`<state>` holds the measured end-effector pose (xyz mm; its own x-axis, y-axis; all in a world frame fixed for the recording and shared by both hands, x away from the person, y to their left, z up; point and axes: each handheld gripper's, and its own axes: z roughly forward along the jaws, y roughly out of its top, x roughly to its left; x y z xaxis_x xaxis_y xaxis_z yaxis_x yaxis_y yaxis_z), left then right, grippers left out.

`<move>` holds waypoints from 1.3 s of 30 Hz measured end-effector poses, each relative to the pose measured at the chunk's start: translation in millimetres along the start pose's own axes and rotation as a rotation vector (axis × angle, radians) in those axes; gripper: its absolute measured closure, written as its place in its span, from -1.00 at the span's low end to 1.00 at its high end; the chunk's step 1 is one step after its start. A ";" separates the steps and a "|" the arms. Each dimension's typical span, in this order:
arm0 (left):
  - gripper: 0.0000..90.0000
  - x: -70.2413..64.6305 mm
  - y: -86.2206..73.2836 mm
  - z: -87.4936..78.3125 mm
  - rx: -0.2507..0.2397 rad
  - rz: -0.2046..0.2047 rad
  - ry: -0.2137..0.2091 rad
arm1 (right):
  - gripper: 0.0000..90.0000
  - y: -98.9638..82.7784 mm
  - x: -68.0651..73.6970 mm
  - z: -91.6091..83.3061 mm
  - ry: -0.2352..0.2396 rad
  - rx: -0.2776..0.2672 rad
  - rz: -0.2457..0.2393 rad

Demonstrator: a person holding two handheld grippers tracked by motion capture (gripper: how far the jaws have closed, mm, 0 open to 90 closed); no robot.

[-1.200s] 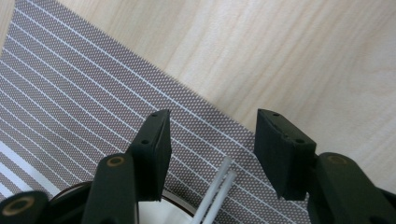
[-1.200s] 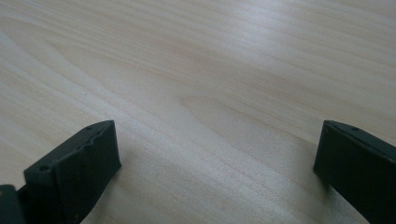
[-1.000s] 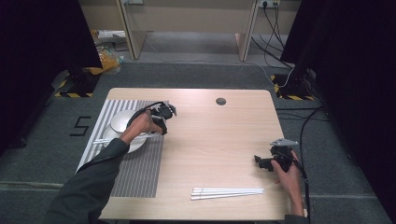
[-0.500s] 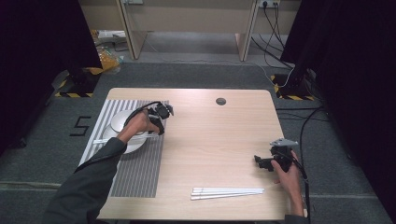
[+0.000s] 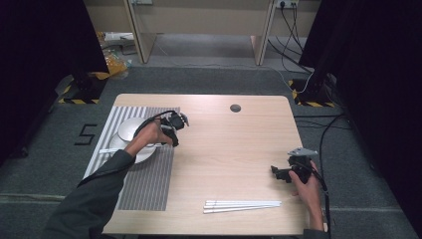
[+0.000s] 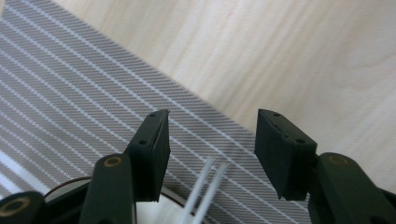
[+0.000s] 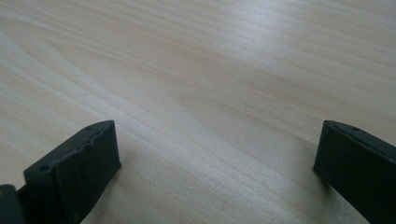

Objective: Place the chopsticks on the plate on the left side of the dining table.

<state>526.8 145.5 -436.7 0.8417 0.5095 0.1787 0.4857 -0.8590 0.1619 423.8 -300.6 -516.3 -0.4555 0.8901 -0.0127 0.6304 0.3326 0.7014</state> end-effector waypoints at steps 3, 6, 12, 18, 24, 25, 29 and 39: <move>-0.02 -8.8 0.3 -1.6 -0.002 0.022 -0.005 | -0.99 0.0 0.0 0.0 0.000 0.000 0.000; -0.02 -17.0 -0.7 -3.0 -0.021 0.040 -0.014 | -0.99 0.0 0.2 0.0 0.001 0.001 0.002; -0.02 -36.5 -4.7 -0.8 -0.049 0.071 -0.055 | -0.99 0.0 0.2 0.0 0.001 0.000 0.001; -0.04 -54.8 -9.6 4.5 -0.073 0.094 -0.095 | -0.99 0.0 0.2 0.0 0.001 0.000 0.001; -0.11 -64.5 -16.5 7.2 -0.096 0.096 -0.109 | -1.00 0.0 0.4 0.0 0.002 0.000 0.003; -0.12 -64.5 -16.5 7.2 -0.096 0.096 -0.109 | -1.00 0.0 0.4 0.0 0.002 0.000 0.003; -0.21 -71.8 -21.2 8.3 -0.129 0.081 -0.127 | -1.00 0.0 0.3 0.0 0.001 0.001 0.002; -0.36 -84.1 -28.0 13.4 -0.170 0.042 -0.152 | -0.99 0.0 0.4 0.0 0.001 0.000 0.003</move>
<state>445.6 126.0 -469.2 0.8926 0.4489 0.0425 0.4133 -0.8523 0.3205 423.6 -300.2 -516.3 -0.4546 0.8906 -0.0097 0.6315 0.3300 0.7016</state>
